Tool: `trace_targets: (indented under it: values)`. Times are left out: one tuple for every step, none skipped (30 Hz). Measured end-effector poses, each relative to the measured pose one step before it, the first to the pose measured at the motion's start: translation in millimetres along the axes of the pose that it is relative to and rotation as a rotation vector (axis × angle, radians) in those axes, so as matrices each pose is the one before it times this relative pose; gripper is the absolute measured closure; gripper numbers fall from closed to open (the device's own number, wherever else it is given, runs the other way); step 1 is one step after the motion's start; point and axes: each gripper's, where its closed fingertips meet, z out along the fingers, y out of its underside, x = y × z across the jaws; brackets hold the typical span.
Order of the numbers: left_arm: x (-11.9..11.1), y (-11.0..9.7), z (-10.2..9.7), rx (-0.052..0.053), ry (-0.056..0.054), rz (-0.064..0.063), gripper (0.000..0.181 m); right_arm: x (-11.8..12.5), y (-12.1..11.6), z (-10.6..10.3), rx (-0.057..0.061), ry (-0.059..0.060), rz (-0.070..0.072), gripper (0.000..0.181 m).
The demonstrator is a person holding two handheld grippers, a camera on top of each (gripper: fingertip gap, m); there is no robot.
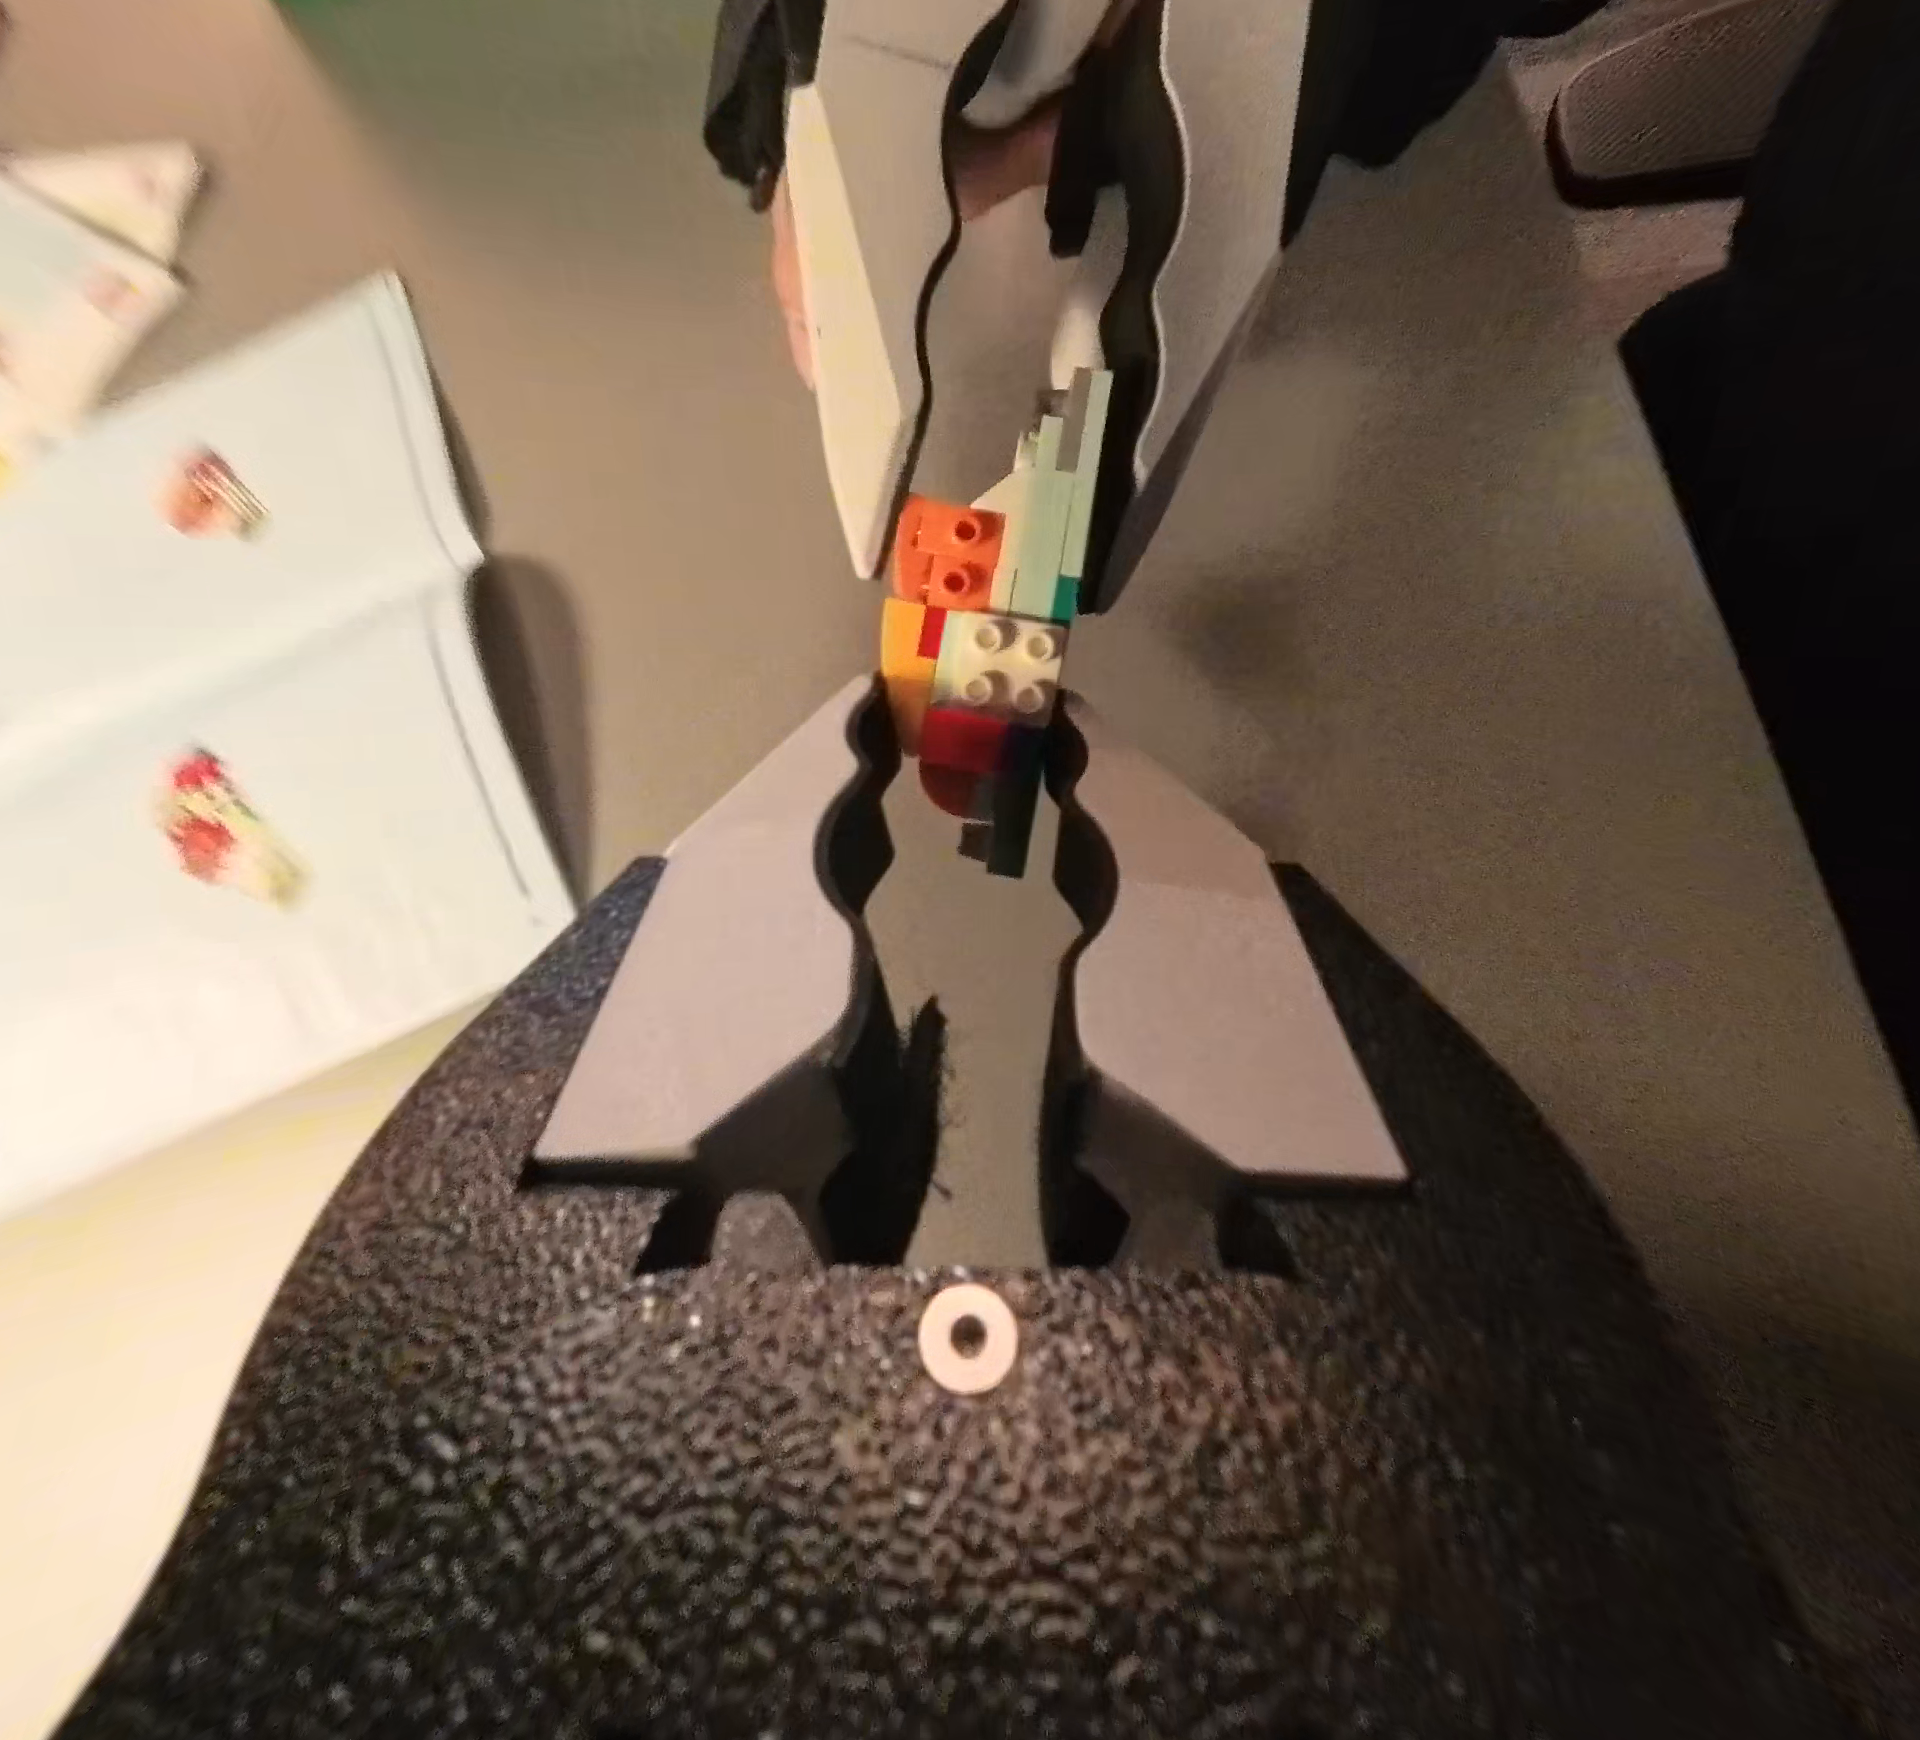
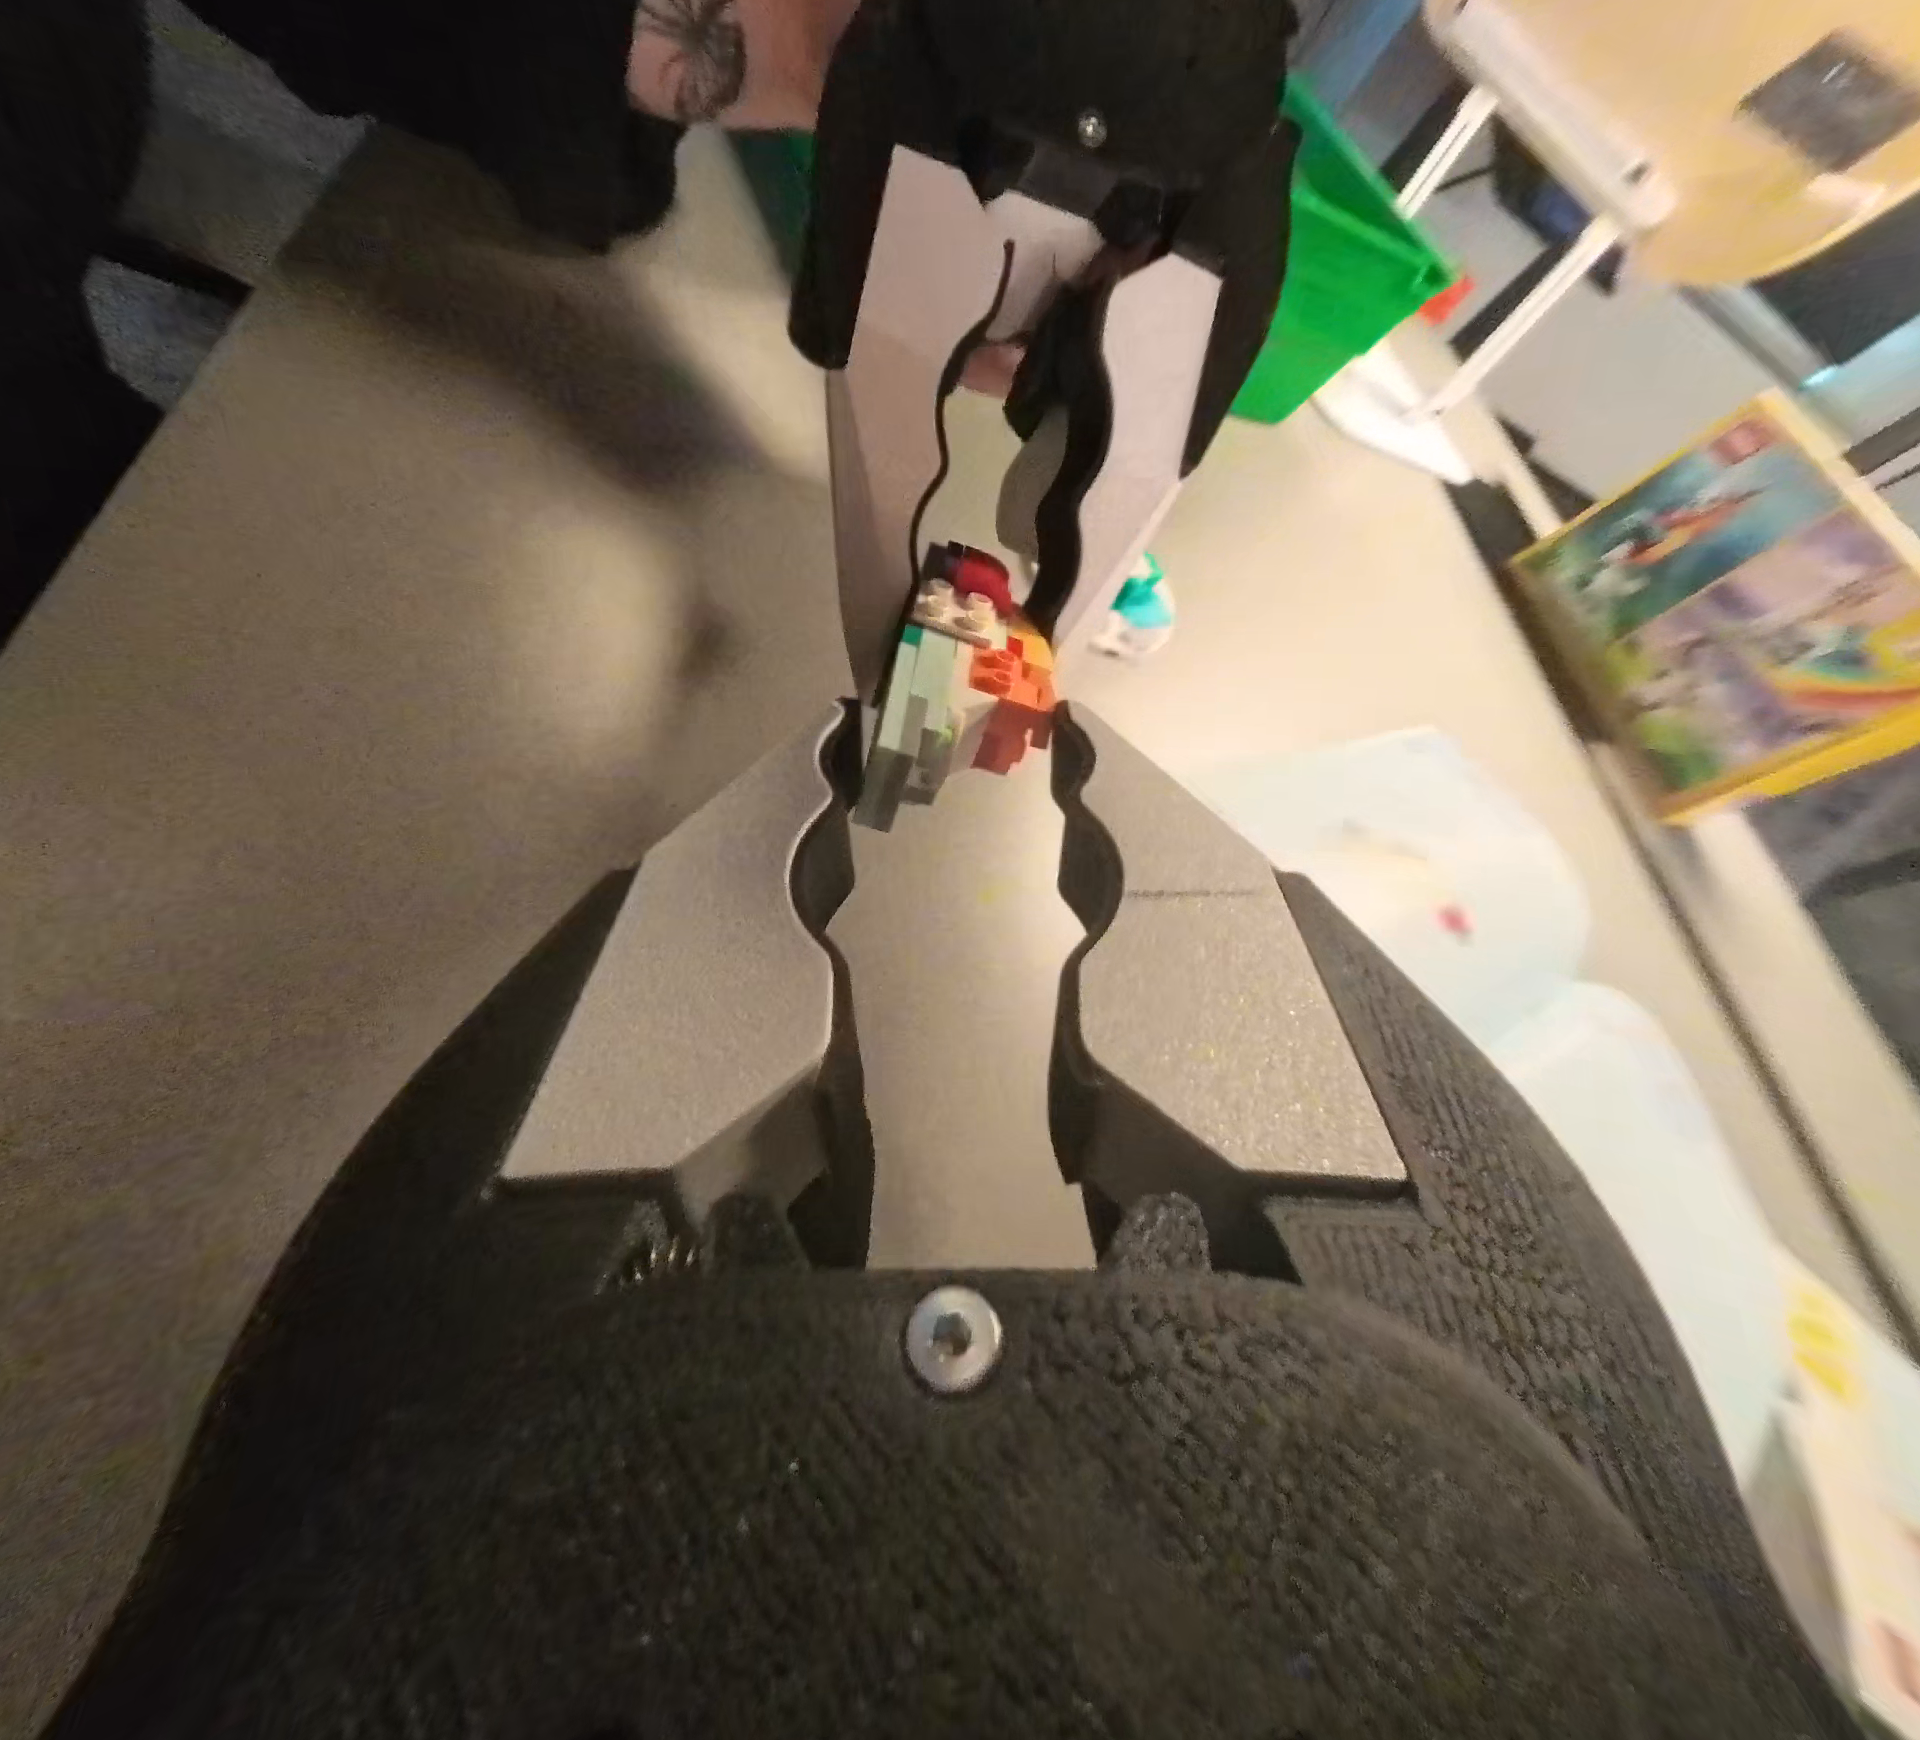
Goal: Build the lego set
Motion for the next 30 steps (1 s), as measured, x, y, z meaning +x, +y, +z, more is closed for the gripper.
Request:
trace_targets:
  values:
    - [1.08,6.67,4.70,-0.0225,0.0178,-0.0458,0.156,-2.34,7.52,3.33,0.0006,-0.0222,0.0242,0.146]
    - [0.09,4.96,3.93,-0.0183,0.0141,-0.0434,0.156,-1.02,6.18,2.43,-0.0002,-0.0193,0.0232,0.146]
    - [0.00,3.82,3.39,-0.0177,0.0134,-0.0408,0.156,-0.54,5.11,1.70,-0.0042,-0.0212,0.0211,0.146]
    - [-0.05,1.86,2.66,-0.0118,0.0114,-0.0318,0.156,0.08,2.38,0.32,-0.0135,-0.0204,0.0056,0.146]
    - [-0.87,1.47,1.96,-0.0125,0.0017,-0.0202,0.156,1.13,0.97,-0.03,0.0023,-0.0135,0.0040,0.146]
    - [-1.71,1.74,1.64,-0.0190,-0.0055,-0.0171,0.156,1.65,1.68,0.10,-0.0054,-0.0130,0.0187,0.147]
    - [-0.79,1.87,1.52,-0.0252,-0.0025,-0.0148,0.156,0.26,2.40,0.29,-0.0122,-0.0249,0.0260,0.147]
    - [0.27,1.43,1.81,-0.0245,0.0007,-0.0079,0.156,-1.02,1.54,0.14,-0.0066,-0.0326,0.0253,0.148]
    - [0.44,0.47,2.01,-0.0153,-0.0011,0.0019,0.156,-1.11,0.92,-0.31,-0.0021,-0.0300,0.0228,0.148]
    - [-0.27,-0.35,1.94,-0.0064,-0.0047,0.0007,0.156,0.01,-0.03,-0.32,0.0023,-0.0170,0.0190,0.148]
    - [-0.34,0.58,1.89,-0.0086,-0.0044,0.0011,0.156,-0.26,-0.31,-0.41,0.0042,-0.0113,0.0097,0.150]
    - [0.55,0.51,1.63,-0.0045,0.0001,0.0047,0.156,-0.90,0.10,-0.32,0.0011,-0.0079,-0.0003,0.150]
    - [1.72,-0.69,0.53,0.0068,0.0099,0.0019,0.156,-1.61,0.49,0.12,-0.0030,-0.0081,-0.0065,0.150]
    - [0.24,0.01,-0.12,0.0056,0.0007,0.0037,0.156,-0.31,1.18,0.28,-0.0071,0.0018,-0.0042,0.150]
    - [0.19,0.09,-0.22,0.0059,0.0003,0.0001,0.156,-0.20,1.80,0.45,-0.0117,0.0000,-0.0003,0.150]
    - [0.76,0.28,-0.18,0.0046,0.0034,0.0023,0.156,-0.61,1.90,0.54,-0.0125,-0.0040,0.0030,0.150]
    - [0.19,0.19,-0.13,0.0053,-0.0027,0.0056,0.156,-0.05,1.65,0.31,-0.0103,-0.0013,0.0059,0.149]
    - [0.18,0.07,-0.09,0.0036,-0.0025,-0.0011,0.156,0.01,1.14,0.04,-0.0066,-0.0013,0.0086,0.149]
    - [0.60,0.01,0.03,0.0022,0.0006,0.0009,0.156,-0.55,0.14,-0.06,-0.0008,-0.0045,0.0091,0.150]
    - [0.50,0.02,0.06,0.0013,-0.0012,-0.0007,0.156,-0.25,0.44,0.02,-0.0031,-0.0039,0.0158,0.149]
    - [0.14,-0.02,0.00,0.0004,-0.0011,-0.0003,0.156,-0.16,0.62,0.05,-0.0039,-0.0046,0.0163,0.149]
    - [0.64,0.06,-0.11,0.0014,0.0014,0.0020,0.156,-0.55,1.13,0.09,-0.0068,-0.0069,0.0119,0.149]
    - [0.25,0.02,0.04,0.0015,0.0004,-0.0022,0.156,-0.35,2.36,0.27,-0.0144,-0.0042,0.0067,0.149]
    - [0.16,0.02,-0.08,0.0012,-0.0008,-0.0015,0.156,-0.35,3.97,0.81,-0.0246,-0.0045,0.0045,0.150]
    - [0.25,-0.03,0.08,-0.0005,-0.0021,0.0029,0.156,-0.71,4.59,1.07,-0.0284,-0.0052,-0.0004,0.149]
    - [0.15,0.05,0.05,-0.0038,-0.0029,0.0038,0.156,-0.39,0.89,0.29,-0.0054,-0.0002,-0.0067,0.150]
    - [0.13,-0.12,-0.03,-0.0024,-0.0019,0.0005,0.156,-0.07,0.04,-0.38,0.0010,0.0002,-0.0010,0.150]
    - [0.11,-0.28,0.29,0.0017,0.0005,-0.0003,0.156,0.01,-0.38,-0.61,0.0047,-0.0030,0.0029,0.150]
    - [-0.02,-0.24,0.22,0.0048,0.0009,-0.0009,0.156,0.20,-0.31,-0.50,0.0035,-0.0031,0.0048,0.150]
    - [0.20,0.08,0.06,0.0049,0.0021,-0.0017,0.156,-0.08,0.14,-0.01,-0.0002,-0.0009,-0.0020,0.150]
